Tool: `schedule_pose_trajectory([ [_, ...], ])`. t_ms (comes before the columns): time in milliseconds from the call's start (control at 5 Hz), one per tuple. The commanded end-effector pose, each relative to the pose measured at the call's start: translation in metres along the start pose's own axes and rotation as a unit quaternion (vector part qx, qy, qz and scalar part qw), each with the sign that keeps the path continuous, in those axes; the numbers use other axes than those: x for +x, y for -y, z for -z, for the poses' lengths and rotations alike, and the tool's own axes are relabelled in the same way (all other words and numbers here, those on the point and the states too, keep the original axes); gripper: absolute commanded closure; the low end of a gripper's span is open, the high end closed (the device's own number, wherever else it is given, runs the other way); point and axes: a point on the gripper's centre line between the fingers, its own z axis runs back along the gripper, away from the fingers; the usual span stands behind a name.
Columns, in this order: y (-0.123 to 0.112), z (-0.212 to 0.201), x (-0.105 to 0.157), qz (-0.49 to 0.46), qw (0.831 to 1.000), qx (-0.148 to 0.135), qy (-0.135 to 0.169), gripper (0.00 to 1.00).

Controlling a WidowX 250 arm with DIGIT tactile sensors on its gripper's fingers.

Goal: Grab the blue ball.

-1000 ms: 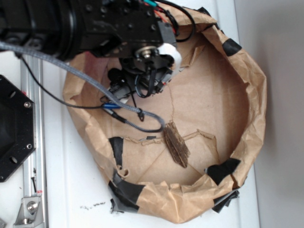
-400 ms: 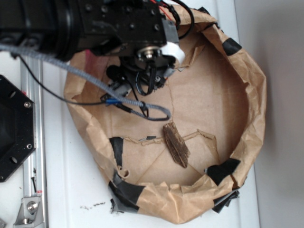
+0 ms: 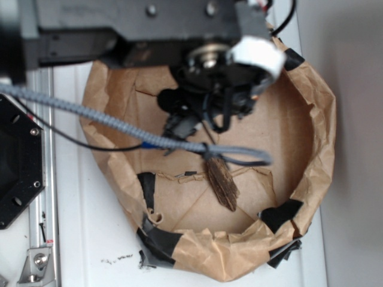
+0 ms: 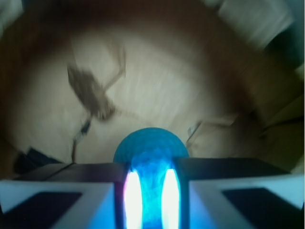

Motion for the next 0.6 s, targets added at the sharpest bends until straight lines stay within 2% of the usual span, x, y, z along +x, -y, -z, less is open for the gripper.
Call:
schedule_pose_trajectory([
  [0, 0.004, -0.033, 0.012, -0.021, 0.999, 0.048, 0.008, 0.88],
  [200, 0.01, -0.037, 0.004, -0.06, 0.997, 0.046, -0.009, 1.0],
  [400, 0.019, -0.03, 0.0, -0.089, 0.996, -0.009, 0.021, 1.0],
])
